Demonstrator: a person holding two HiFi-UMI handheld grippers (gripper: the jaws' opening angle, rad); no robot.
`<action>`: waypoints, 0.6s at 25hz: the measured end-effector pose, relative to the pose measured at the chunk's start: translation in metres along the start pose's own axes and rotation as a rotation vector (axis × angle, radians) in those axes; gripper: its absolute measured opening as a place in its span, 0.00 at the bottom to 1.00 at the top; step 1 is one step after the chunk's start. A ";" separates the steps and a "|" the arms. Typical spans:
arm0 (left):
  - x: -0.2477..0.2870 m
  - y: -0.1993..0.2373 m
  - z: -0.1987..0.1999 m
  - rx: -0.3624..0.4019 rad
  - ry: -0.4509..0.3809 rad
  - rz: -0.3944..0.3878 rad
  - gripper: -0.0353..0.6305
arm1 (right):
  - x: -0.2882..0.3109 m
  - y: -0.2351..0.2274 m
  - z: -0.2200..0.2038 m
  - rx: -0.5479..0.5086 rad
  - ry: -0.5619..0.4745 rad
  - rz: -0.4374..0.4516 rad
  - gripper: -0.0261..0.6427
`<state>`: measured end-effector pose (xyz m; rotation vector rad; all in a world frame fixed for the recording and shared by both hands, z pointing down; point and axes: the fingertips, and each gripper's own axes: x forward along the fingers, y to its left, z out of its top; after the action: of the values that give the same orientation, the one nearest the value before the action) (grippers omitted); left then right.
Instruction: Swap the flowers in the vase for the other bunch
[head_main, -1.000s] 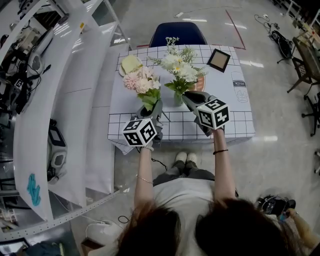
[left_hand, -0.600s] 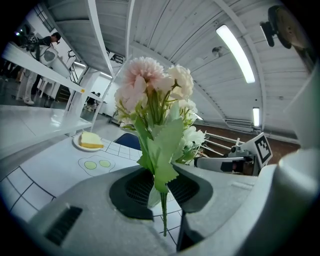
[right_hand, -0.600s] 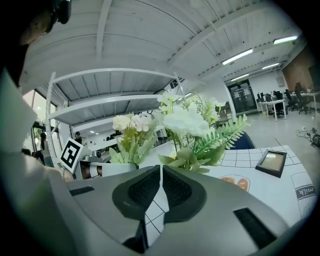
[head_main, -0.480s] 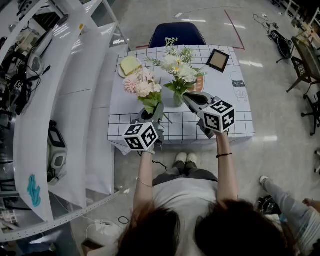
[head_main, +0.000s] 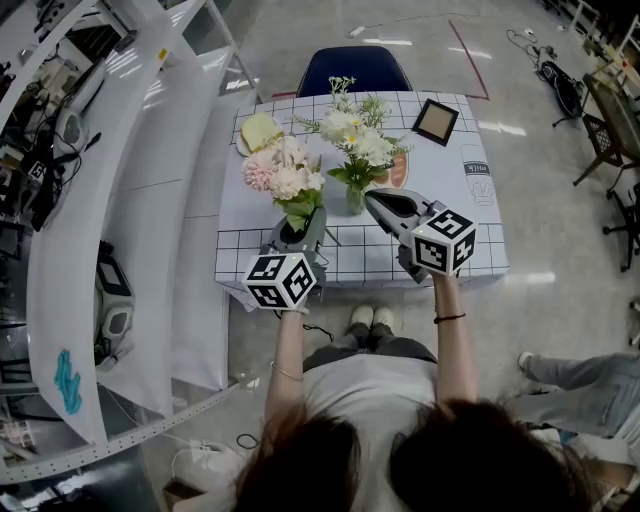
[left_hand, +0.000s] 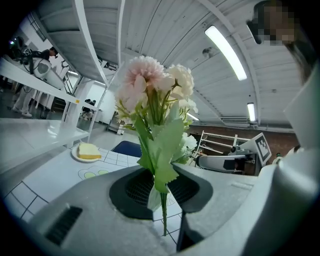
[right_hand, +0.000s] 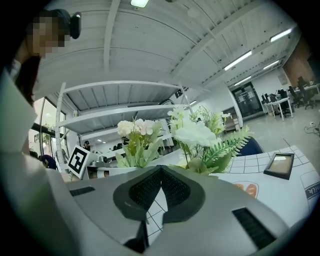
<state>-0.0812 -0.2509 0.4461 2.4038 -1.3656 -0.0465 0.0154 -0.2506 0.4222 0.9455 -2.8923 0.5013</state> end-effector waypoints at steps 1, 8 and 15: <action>0.000 -0.001 0.001 0.009 -0.001 -0.001 0.18 | 0.000 0.000 0.001 -0.002 -0.006 0.002 0.05; 0.001 -0.001 0.003 0.020 -0.008 -0.002 0.18 | 0.002 0.002 0.007 -0.019 -0.031 0.014 0.05; 0.002 -0.001 0.003 0.021 -0.012 -0.006 0.18 | 0.003 0.003 0.007 -0.016 -0.042 0.028 0.05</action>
<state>-0.0797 -0.2533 0.4431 2.4288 -1.3713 -0.0485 0.0118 -0.2525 0.4148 0.9255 -2.9462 0.4653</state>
